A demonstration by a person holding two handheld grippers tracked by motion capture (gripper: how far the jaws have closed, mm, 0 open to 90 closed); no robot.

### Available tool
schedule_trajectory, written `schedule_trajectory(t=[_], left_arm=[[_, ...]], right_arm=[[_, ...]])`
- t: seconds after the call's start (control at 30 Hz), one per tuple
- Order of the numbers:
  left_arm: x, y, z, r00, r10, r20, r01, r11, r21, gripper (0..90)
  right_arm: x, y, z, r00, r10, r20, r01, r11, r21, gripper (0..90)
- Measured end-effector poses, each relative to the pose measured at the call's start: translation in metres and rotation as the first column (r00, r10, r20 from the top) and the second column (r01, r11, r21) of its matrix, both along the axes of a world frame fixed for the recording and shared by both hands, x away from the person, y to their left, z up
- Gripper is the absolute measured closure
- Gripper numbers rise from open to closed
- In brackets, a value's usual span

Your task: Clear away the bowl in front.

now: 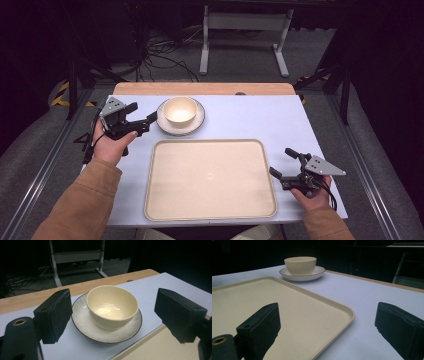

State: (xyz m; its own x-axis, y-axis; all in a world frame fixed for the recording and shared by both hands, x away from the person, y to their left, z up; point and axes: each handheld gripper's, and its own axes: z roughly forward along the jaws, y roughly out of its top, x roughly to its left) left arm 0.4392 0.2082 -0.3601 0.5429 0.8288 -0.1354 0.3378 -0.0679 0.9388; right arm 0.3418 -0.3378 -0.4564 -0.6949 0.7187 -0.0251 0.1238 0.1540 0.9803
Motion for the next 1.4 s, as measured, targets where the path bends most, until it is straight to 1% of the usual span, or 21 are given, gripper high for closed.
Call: schedule_trajectory(t=[0.17, 0.3, 0.4, 0.43, 0.5, 0.63, 0.67, 0.77, 0.8, 0.9, 0.93, 0.97, 1.03, 1.1, 1.13, 1.2, 1.23, 1.27, 1.33, 1.37, 1.4], left_arm=[[0.012, -0.006, 0.005, 0.9999, 0.012, 0.005, -0.012, 0.9995, 0.028, 15.5], [0.020, -0.011, 0.008, 0.9999, 0.017, 0.000, -0.017, 0.9993, 0.032, 15.2], [0.024, -0.013, 0.009, 0.9998, 0.017, -0.007, -0.016, 0.9997, 0.019, 14.8], [0.027, -0.014, 0.009, 0.9998, 0.019, -0.008, -0.019, 0.9998, -0.008, 14.6], [0.030, -0.015, 0.008, 0.9997, 0.025, -0.007, -0.026, 0.9994, -0.021, 14.4], [0.036, -0.018, 0.006, 0.9991, 0.041, -0.011, -0.041, 0.9990, -0.020, 13.9], [0.041, -0.021, 0.005, 0.9985, 0.052, -0.018, -0.052, 0.9984, -0.021, 13.9], [0.048, -0.023, 0.004, 0.9975, 0.065, -0.029, -0.065, 0.9978, -0.013, 13.9], [0.051, -0.024, 0.004, 0.9968, 0.071, -0.037, -0.071, 0.9974, -0.008, 13.9], [0.057, -0.027, 0.003, 0.9943, 0.088, -0.061, -0.089, 0.9959, -0.018, 13.9], [0.057, -0.027, 0.003, 0.9943, 0.088, -0.061, -0.089, 0.9959, -0.018, 13.9], [0.059, -0.028, 0.003, 0.9929, 0.093, -0.074, -0.095, 0.9952, -0.024, 13.9], [0.062, -0.030, 0.003, 0.9890, 0.107, -0.102, -0.108, 0.9941, -0.009, 14.3], [0.065, -0.030, 0.002, 0.9875, 0.121, -0.101, -0.121, 0.9926, 0.008, 16.0], [0.067, -0.030, 0.002, 0.9865, 0.126, -0.104, -0.125, 0.9919, 0.024, 16.5], [0.071, -0.032, 0.002, 0.9822, 0.138, -0.127, -0.130, 0.9890, 0.070, 17.3], [0.073, -0.032, 0.002, 0.9786, 0.140, -0.151, -0.129, 0.9884, 0.080, 17.6], [0.074, -0.033, 0.002, 0.9779, 0.139, -0.156, -0.126, 0.9879, 0.091, 19.4], [0.077, -0.034, 0.001, 0.9801, 0.120, -0.158, -0.108, 0.9908, 0.082, 23.0], [0.079, -0.036, -0.001, 0.9774, 0.120, -0.174, -0.107, 0.9910, 0.081, 23.5], [0.081, -0.036, -0.001, 0.9737, 0.119, -0.195, -0.101, 0.9900, 0.098, 24.4]], right_arm=[[0.000, -0.001, 0.000, 1.0000, 0.000, -0.002, 0.000, 1.000, 0.009, 6.5], [0.000, -0.001, 0.000, 1.0000, 0.003, -0.004, -0.003, 1.000, 0.012, 6.5], [0.001, -0.002, 0.000, 1.0000, 0.004, -0.009, -0.003, 1.000, 0.017, 6.4], [0.001, -0.002, 0.000, 1.0000, 0.003, -0.008, -0.003, 1.000, 0.020, 6.4], [0.001, -0.002, 0.000, 1.0000, 0.002, -0.008, -0.002, 1.000, 0.021, 6.4], [0.001, -0.002, 0.000, 1.0000, 0.003, -0.008, -0.003, 1.000, 0.021, 6.4], [0.001, -0.002, 0.000, 1.0000, 0.004, -0.008, -0.004, 1.000, 0.021, 6.4], [0.001, -0.002, 0.000, 1.0000, 0.004, -0.008, -0.004, 1.000, 0.022, 6.4], [0.001, -0.002, 0.000, 1.0000, 0.004, -0.008, -0.004, 1.000, 0.022, 6.4], [0.001, -0.002, 0.000, 0.9999, 0.007, -0.009, -0.006, 1.000, 0.023, 6.4], [0.001, -0.002, 0.000, 0.9999, 0.007, -0.009, -0.006, 1.000, 0.023, 6.4], [0.001, -0.002, 0.000, 0.9999, 0.008, -0.010, -0.007, 1.000, 0.024, 6.4], [0.001, -0.003, 0.000, 0.9999, 0.007, -0.009, -0.007, 1.000, 0.028, 6.4], [0.001, -0.003, 0.000, 0.9999, 0.007, -0.009, -0.007, 1.000, 0.028, 6.5], [0.001, -0.003, 0.000, 0.9999, 0.007, -0.008, -0.007, 1.000, 0.027, 6.5], [0.001, -0.002, 0.000, 1.0000, 0.007, -0.007, -0.007, 1.000, 0.025, 6.6], [0.001, -0.002, 0.000, 1.0000, 0.008, -0.003, -0.008, 1.000, 0.023, 6.7], [0.001, -0.002, 0.000, 1.0000, 0.008, -0.003, -0.008, 1.000, 0.023, 6.7], [0.000, -0.002, 0.000, 1.0000, 0.005, -0.002, -0.005, 1.000, 0.025, 6.8], [0.000, -0.002, 0.000, 1.0000, 0.005, -0.002, -0.005, 1.000, 0.025, 6.8], [0.000, -0.002, 0.000, 1.0000, 0.004, -0.002, -0.004, 1.000, 0.025, 6.9]])
